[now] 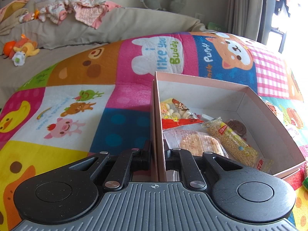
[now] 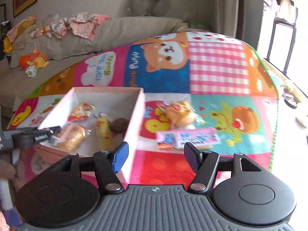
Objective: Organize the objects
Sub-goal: 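Move the right tool to the yellow Cheese stick and grasp it, then carry the Cheese stick into the pink box and release it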
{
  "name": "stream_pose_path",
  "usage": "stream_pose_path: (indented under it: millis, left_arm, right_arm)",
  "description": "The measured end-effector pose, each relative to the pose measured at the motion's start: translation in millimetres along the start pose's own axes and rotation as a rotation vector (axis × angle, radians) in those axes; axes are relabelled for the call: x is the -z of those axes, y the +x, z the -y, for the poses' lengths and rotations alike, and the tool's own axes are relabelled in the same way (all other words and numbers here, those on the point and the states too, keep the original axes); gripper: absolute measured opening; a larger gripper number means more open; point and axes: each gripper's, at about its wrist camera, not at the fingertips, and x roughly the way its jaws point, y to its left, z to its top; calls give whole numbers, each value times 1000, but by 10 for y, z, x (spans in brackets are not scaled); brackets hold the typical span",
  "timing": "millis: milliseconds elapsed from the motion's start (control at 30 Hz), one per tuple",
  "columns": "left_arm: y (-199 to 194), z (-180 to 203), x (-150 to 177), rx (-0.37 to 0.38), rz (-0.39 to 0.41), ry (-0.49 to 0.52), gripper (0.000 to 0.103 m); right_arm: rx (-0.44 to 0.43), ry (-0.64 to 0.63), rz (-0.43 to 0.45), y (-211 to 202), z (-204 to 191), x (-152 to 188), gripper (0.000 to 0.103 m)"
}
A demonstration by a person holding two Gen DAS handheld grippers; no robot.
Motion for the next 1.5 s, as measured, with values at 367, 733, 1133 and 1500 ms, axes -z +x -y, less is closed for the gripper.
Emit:
stream_pose_path:
  millis: [367,733,1133,1500]
  left_arm:
    - [-3,10,-1,-5,-1,5,12]
    - [3,12,5,-3,-4,3,12]
    - [7,10,7,-2,-4,3,12]
    - [-4,4,5,3,-1,-4,12]
  right_arm:
    - [128,316,-118,-108,837,880,70]
    - [55,168,-145,3,451,963,33]
    - [-44,158,-228,-312,313,1120,22]
    - [-199,130,-186,-539,-56,861,21]
